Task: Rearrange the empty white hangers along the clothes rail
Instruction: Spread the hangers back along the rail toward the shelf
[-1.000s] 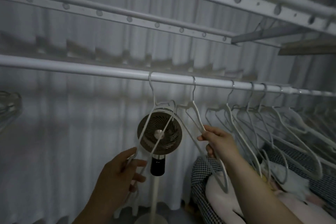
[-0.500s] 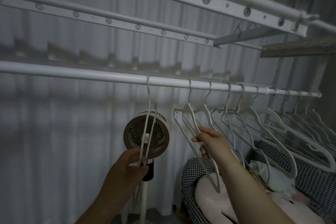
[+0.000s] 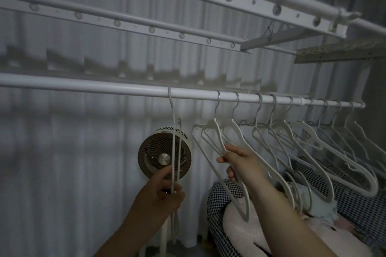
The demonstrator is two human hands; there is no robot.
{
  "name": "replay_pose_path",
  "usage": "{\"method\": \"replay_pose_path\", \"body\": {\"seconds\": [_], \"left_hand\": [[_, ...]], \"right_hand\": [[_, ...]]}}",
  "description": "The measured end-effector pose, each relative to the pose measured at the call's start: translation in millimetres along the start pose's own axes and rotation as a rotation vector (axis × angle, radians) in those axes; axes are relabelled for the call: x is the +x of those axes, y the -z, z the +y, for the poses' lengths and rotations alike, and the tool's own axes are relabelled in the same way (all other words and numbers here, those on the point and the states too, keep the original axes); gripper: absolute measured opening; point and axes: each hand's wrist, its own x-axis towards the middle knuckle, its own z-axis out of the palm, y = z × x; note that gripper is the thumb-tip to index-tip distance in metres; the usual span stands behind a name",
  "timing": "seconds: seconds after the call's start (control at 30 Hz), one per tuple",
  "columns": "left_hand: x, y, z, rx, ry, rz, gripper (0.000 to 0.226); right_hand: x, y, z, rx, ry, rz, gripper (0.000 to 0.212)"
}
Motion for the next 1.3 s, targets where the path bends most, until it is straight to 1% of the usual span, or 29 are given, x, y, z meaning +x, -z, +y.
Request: {"method": "replay_pose_path", "body": {"seconds": [0.17, 0.27, 0.37, 0.53, 0.67, 1.0, 1.1, 1.2, 1.3], "left_hand": [[7.1, -13.4, 1.2, 0.037, -0.029, -0.026, 0.045], [10.2, -21.5, 1.7, 0.014, -0.026, -0.028, 0.043], [12.8, -26.9, 1.2, 0.002, -0.033, -0.032, 0.036], [18.8, -35.2, -2.1, 0.021, -0.032, -0.048, 0.046], [21.9, -38.5, -2.6, -0.002, -0.013, -0.05, 0.047], [22.9, -44.3, -5.3, -0.012, -0.002, -0.052, 0.062], [20.1, -47.3, -2.5, -0.064, 0.028, -0.057, 0.061], [17.9, -49.1, -1.2, -0.198, 0.098, -0.058, 0.059], [15.6, -51.9, -0.3, -0.232, 0.121, -0.036, 0.056]], "right_hand": [[3.3, 3.3, 1.4, 0.005, -0.011, -0.015, 0.035], [6.1, 5.2, 2.3, 0.006, -0.009, -0.003, 0.034], [8.3, 7.5, 3.3, 0.009, -0.013, -0.004, 0.035], [9.2, 7.3, 2.7, -0.003, -0.006, -0.027, 0.035], [9.6, 7.0, 1.6, -0.001, -0.002, -0.028, 0.035], [7.2, 5.3, -1.6, 0.005, -0.006, -0.063, 0.023], [7.2, 6.1, -0.8, 0.004, -0.01, -0.07, 0.028], [6.9, 8.2, -0.6, -0.005, -0.006, -0.087, 0.032], [5.1, 10.8, -0.3, -0.02, 0.006, -0.093, 0.032]]}}
